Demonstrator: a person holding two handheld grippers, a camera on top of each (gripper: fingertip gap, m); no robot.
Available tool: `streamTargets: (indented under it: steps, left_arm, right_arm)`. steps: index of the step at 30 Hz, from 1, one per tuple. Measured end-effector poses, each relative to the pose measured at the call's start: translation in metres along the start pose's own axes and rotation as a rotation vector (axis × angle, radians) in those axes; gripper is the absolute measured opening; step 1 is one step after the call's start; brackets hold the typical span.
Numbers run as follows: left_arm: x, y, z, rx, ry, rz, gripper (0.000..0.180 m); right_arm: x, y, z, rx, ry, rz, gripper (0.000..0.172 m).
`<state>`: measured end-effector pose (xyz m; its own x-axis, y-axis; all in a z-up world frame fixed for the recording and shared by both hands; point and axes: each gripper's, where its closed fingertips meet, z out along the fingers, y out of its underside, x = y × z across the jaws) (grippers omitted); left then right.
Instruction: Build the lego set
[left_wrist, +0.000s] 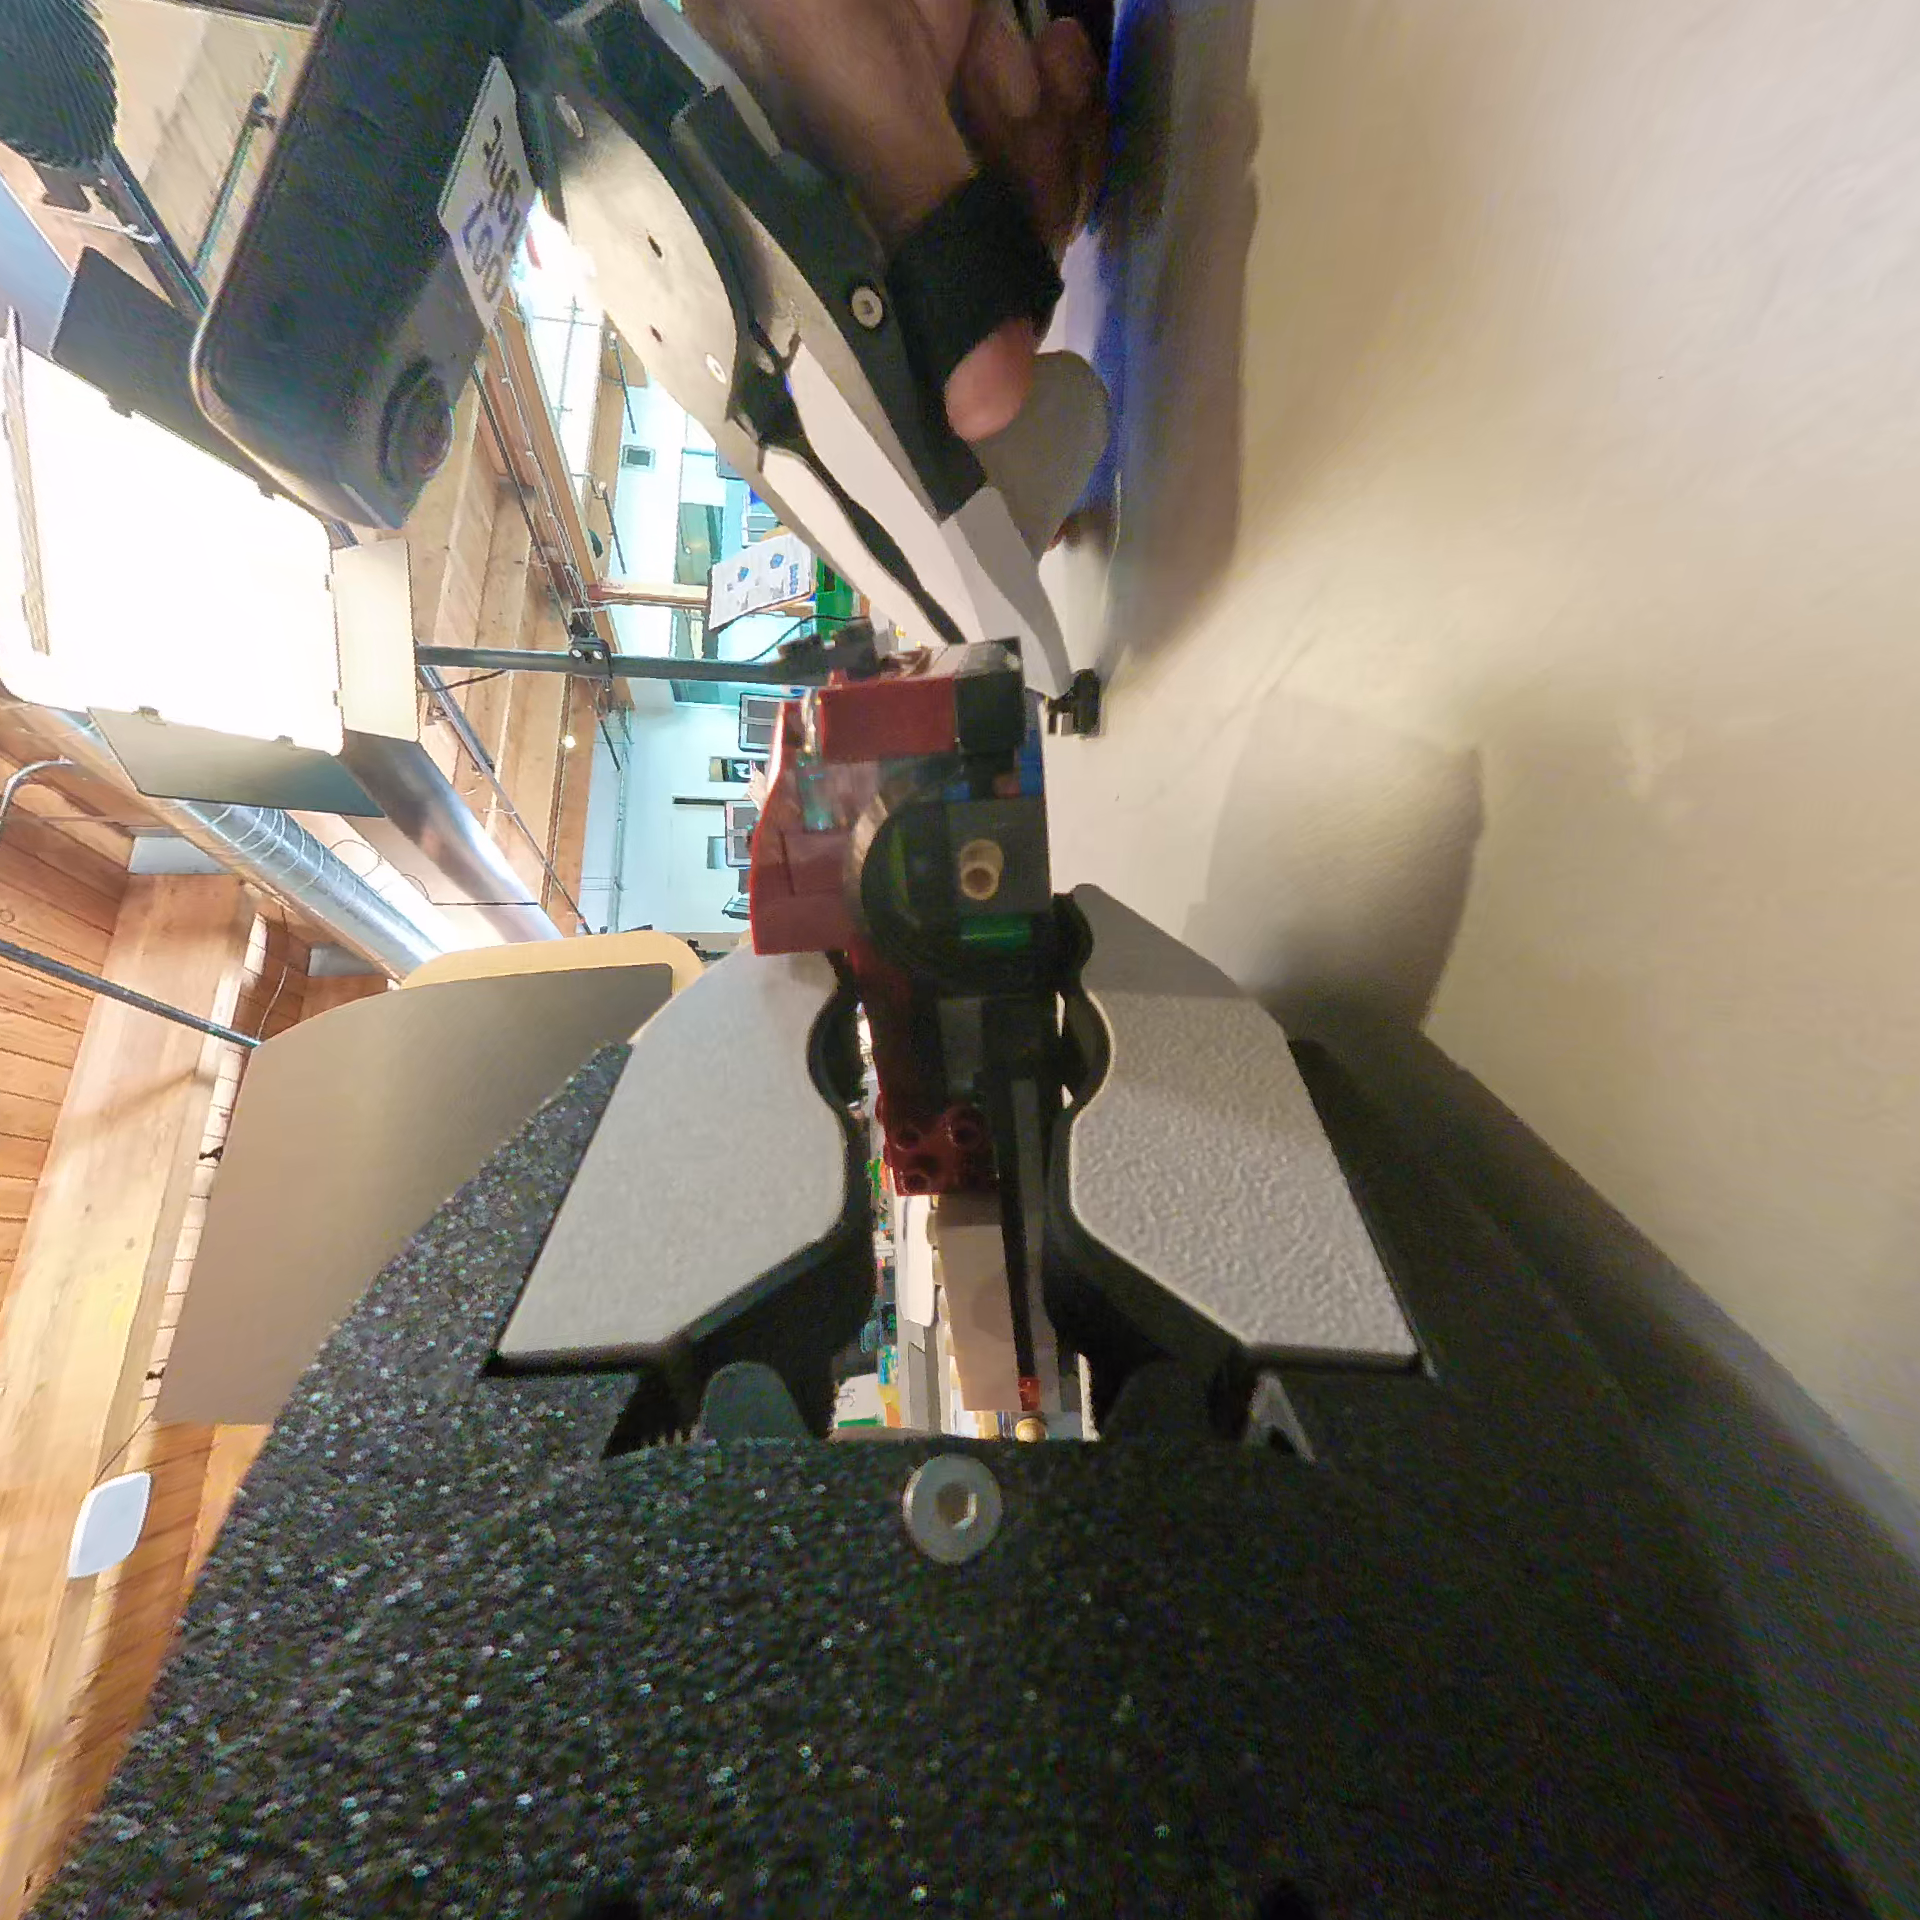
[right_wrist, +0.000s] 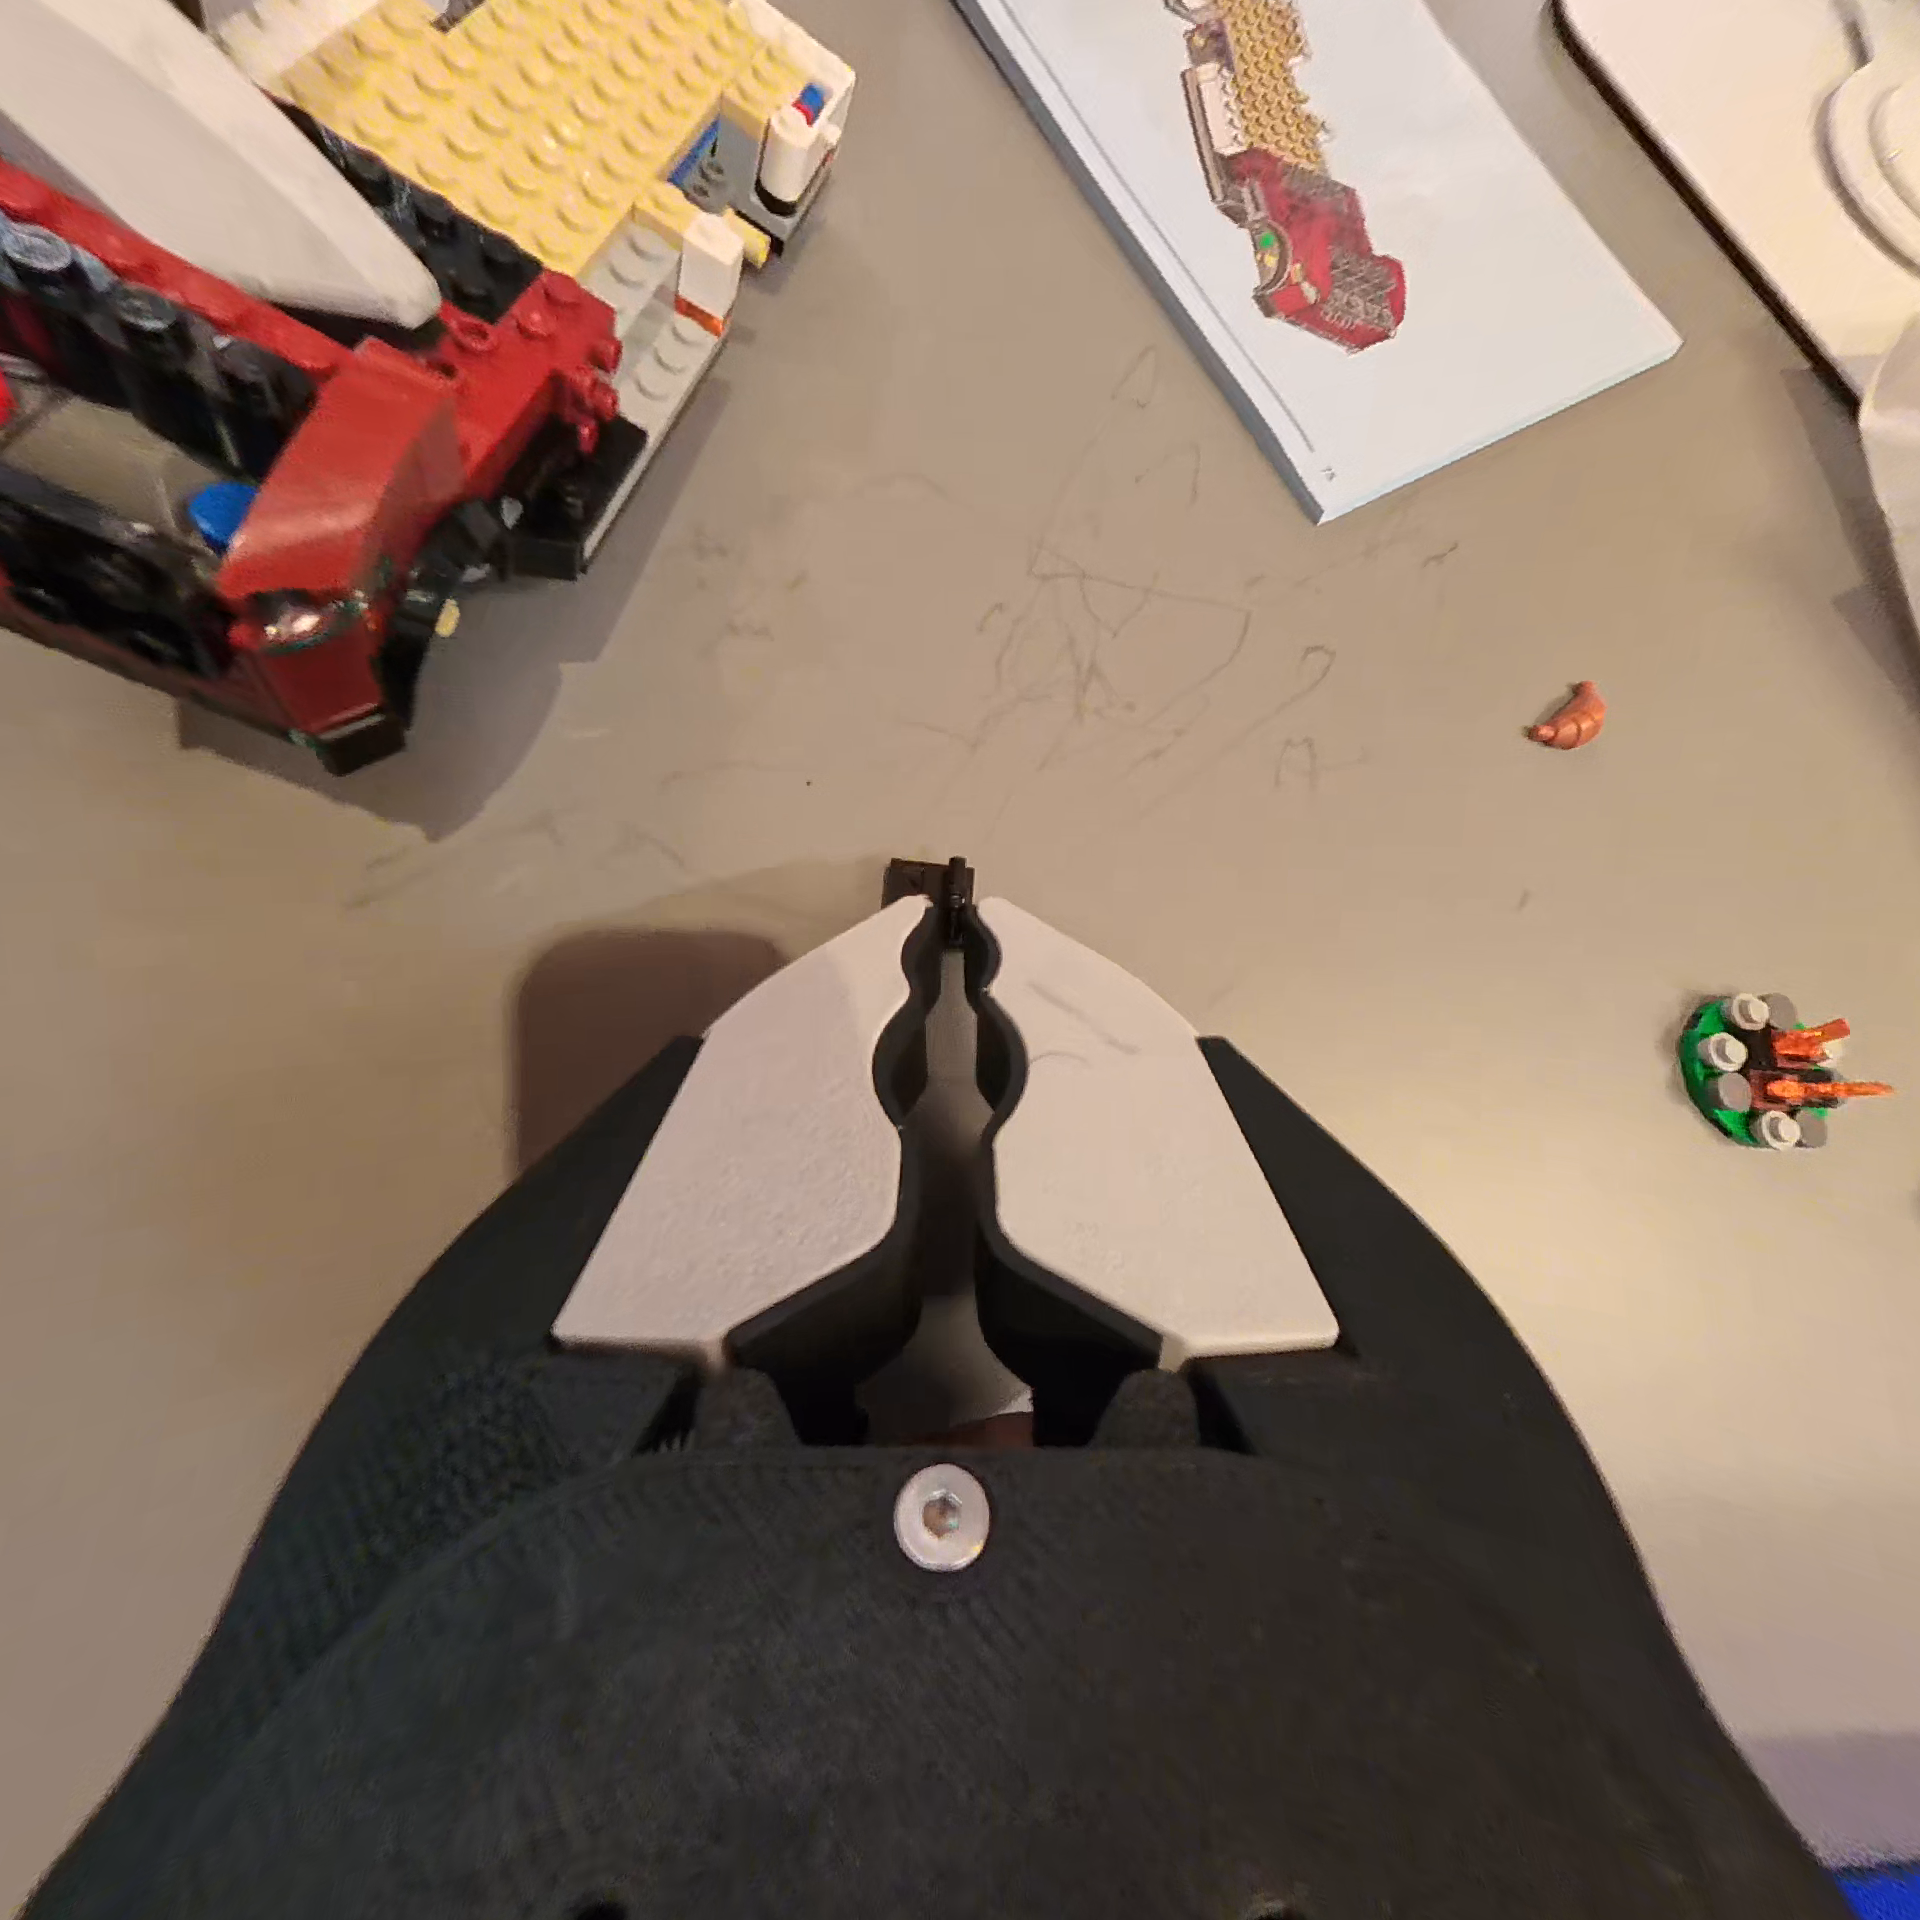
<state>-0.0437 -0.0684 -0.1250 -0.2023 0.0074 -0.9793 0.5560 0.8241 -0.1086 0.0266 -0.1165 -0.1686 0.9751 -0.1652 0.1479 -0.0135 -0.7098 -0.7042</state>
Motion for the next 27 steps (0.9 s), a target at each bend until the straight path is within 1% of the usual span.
streamTargets:
  steps: [2, 4, 5, 8, 9, 10, 12, 13, 16, 19, 24, 27]
  left_arm:
    - [0.0, 0.001, 0.001, -0.005, 0.002, -0.004, 0.035]
    - [-0.002, 0.0, 0.001, -0.006, 0.0, -0.006, 0.035]
    - [-0.002, -0.001, 0.002, -0.005, -0.001, -0.008, 0.035]
    - [-0.003, 0.0, 0.004, -0.011, -0.006, -0.019, 0.035]
    - [-0.004, 0.001, 0.005, -0.016, -0.006, -0.02, 0.035]
    - [-0.004, 0.002, 0.005, -0.022, -0.004, -0.02, 0.035]
    - [-0.004, 0.005, 0.007, -0.027, -0.004, -0.02, 0.035]
    - [-0.005, 0.007, 0.007, -0.031, -0.003, -0.021, 0.035]
    - [-0.005, 0.011, 0.009, -0.041, -0.002, -0.02, 0.035]
    - [-0.006, 0.016, 0.011, -0.053, 0.002, -0.024, 0.035]
    - [-0.005, 0.024, 0.014, -0.076, 0.012, -0.031, 0.035]
    - [-0.004, 0.024, 0.014, -0.072, 0.016, -0.038, 0.035]
  right_arm:
    - [-0.001, -0.003, -0.002, 0.021, -0.012, -0.001, 0.003]
    - [-0.004, -0.016, -0.01, 0.107, -0.036, 0.001, 0.003]
    - [-0.008, -0.026, -0.018, 0.182, -0.058, -0.015, 0.003]
    - [-0.016, -0.063, -0.055, 0.48, -0.069, -0.096, 0.004]
    - [-0.018, -0.067, -0.063, 0.53, -0.069, -0.112, 0.004]
    - [-0.018, -0.068, -0.066, 0.542, -0.067, -0.117, 0.007]
    - [-0.019, -0.062, -0.064, 0.512, -0.079, -0.12, 0.021]
    - [-0.018, -0.058, -0.062, 0.493, -0.073, -0.122, 0.022]
    - [-0.015, -0.05, -0.058, 0.443, -0.046, -0.139, 0.021]
    - [-0.012, -0.044, -0.058, 0.405, -0.039, -0.113, 0.017]
    - [-0.02, -0.033, -0.058, 0.352, -0.095, -0.11, 0.017]
    - [-0.033, -0.029, -0.062, 0.345, -0.156, -0.102, 0.018]
